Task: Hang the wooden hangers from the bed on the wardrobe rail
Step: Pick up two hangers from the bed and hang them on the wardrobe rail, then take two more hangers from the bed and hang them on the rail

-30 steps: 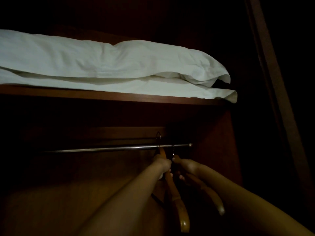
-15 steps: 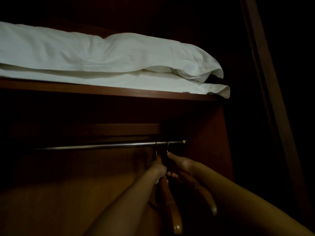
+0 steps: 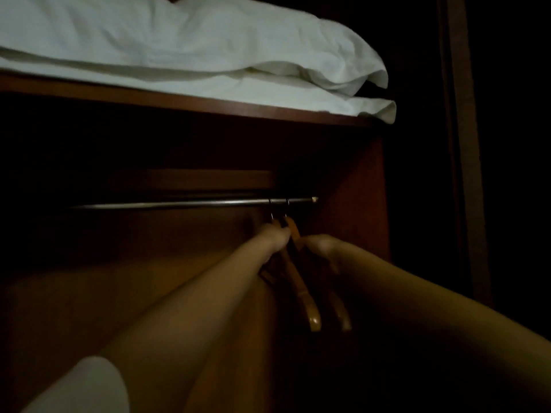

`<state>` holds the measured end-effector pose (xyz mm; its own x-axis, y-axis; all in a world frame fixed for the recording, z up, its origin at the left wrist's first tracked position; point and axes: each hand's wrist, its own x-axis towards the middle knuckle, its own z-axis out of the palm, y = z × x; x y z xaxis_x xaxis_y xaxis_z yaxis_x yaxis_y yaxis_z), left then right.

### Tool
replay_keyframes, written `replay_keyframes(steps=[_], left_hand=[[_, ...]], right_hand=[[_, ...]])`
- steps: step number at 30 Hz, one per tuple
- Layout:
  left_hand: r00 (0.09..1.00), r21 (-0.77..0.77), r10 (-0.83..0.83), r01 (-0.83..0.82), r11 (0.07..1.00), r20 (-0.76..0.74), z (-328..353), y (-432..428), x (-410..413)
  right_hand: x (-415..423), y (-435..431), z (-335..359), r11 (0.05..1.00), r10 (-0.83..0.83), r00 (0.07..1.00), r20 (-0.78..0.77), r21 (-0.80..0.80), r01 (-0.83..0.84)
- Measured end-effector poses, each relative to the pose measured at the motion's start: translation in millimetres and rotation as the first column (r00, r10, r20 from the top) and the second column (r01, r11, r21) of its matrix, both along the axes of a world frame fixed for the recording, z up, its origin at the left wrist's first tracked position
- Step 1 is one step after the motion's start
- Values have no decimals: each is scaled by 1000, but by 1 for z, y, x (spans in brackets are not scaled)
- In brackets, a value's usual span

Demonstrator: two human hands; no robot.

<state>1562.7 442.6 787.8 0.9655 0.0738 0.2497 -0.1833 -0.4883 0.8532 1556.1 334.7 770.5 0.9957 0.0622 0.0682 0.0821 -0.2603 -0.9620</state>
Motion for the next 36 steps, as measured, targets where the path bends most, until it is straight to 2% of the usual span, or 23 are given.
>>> replay_keyframes(steps=[4, 7, 10, 13, 15, 17, 21, 23, 25, 28, 30, 32, 34, 36], left_hand=[[954, 182, 37, -95, 979, 299, -2, -5, -48], [884, 182, -160, 87, 979, 440, -16, -31, -96], [796, 260, -345, 242, 935, 497, -41, -63, -151], [690, 338, -525, 402, 851, 499, -70, -105, -206], [564, 385, -648, 524, 760, 512, -89, -137, -255], [391, 411, -746, 650, 639, 539, -114, -169, -322], [24, 464, -833, 822, 331, 552, -190, -225, -472], [-139, 488, -865, 862, 134, 483, -238, -254, -558], [-264, 509, -887, 860, -39, 378, -283, -277, -643], [-462, 499, -859, 810, -308, 220, -349, -293, -779], [-545, 461, -836, 760, -459, 67, -389, -293, -858], [-639, 505, -768, 649, -568, -42, -431, -286, -932], [-694, 541, -709, 550, -636, -129, -467, -275, -994], [-729, 563, -661, 476, -676, -176, -494, -265, -1038]], right_hand=[[-53, -3, -10, 982, -175, 965, 197, -32, 185], [-99, -6, -29, 960, -244, 896, 370, -43, 278], [-153, -22, -53, 874, -386, 807, 448, -102, 475], [-231, -67, -88, 790, -511, 737, 442, -97, 606], [-300, -95, -112, 720, -602, 660, 449, -52, 692], [-385, -122, -138, 580, -680, 550, 485, -102, 808], [-571, -156, -205, 212, -791, 335, 511, -285, 935], [-666, -161, -246, 38, -871, 222, 438, -391, 920], [-750, -161, -286, -100, -943, 70, 325, -478, 873], [-878, -151, -348, -288, -957, -210, 202, -549, 785], [-958, -137, -389, -372, -921, -362, 142, -599, 709], [-1037, -114, -436, -420, -864, -500, 62, -635, 648], [-1103, -84, -478, -472, -784, -621, 10, -659, 586], [-1148, -58, -509, -494, -718, -696, -20, -690, 530]])
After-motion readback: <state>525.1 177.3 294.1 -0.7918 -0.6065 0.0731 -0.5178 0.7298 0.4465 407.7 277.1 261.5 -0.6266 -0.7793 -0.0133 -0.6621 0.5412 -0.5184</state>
